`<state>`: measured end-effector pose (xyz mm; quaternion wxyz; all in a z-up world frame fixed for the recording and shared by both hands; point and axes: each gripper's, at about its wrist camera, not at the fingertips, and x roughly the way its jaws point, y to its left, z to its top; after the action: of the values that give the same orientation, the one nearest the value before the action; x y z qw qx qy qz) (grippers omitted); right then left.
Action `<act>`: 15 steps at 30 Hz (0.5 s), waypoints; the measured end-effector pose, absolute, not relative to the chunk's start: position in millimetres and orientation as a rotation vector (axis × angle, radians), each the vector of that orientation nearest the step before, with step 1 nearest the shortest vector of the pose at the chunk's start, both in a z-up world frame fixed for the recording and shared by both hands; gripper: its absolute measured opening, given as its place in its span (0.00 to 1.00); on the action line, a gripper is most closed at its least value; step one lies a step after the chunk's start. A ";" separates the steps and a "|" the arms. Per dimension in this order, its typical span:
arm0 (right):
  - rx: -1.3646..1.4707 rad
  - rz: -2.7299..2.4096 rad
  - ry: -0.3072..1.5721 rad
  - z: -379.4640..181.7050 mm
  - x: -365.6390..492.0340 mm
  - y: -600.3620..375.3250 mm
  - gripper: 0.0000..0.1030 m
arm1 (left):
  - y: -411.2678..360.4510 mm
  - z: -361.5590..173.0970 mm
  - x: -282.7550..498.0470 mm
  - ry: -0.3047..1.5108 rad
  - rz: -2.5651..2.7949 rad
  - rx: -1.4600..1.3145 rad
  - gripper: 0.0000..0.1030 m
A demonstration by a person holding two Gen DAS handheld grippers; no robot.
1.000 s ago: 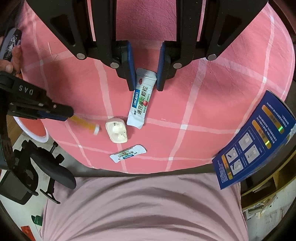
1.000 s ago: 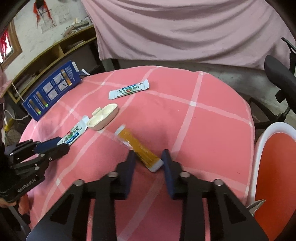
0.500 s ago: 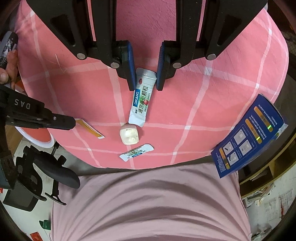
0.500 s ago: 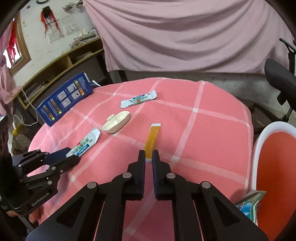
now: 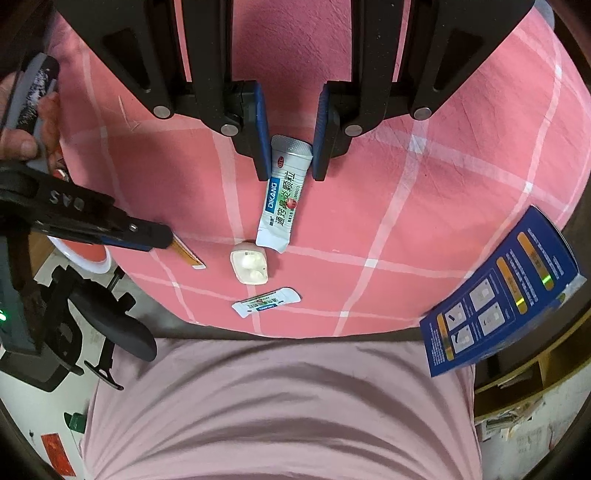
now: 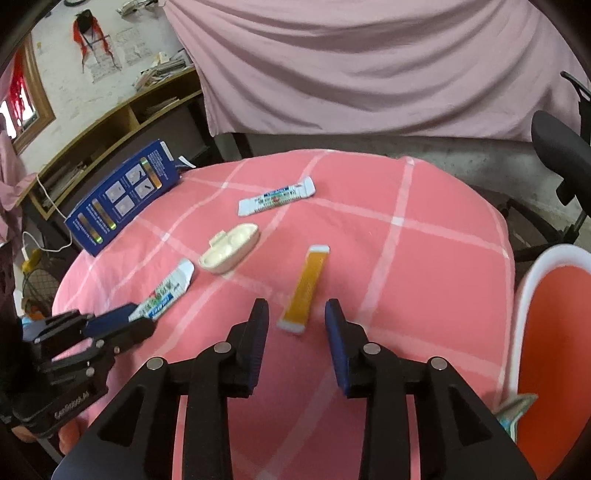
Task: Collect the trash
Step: 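Close the right tool on the orange strip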
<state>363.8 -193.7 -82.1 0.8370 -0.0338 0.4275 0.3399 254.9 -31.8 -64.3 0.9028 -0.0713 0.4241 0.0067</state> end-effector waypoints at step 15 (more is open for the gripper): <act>-0.126 0.696 0.933 -91.5 371.3 -184.0 0.12 | -34.0 -60.4 248.2 0.865 0.006 -0.144 0.18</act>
<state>371.3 -184.0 -91.5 0.8335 -0.0594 0.4403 0.3283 248.2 -34.0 -60.4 0.9054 -0.0698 0.4188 0.0031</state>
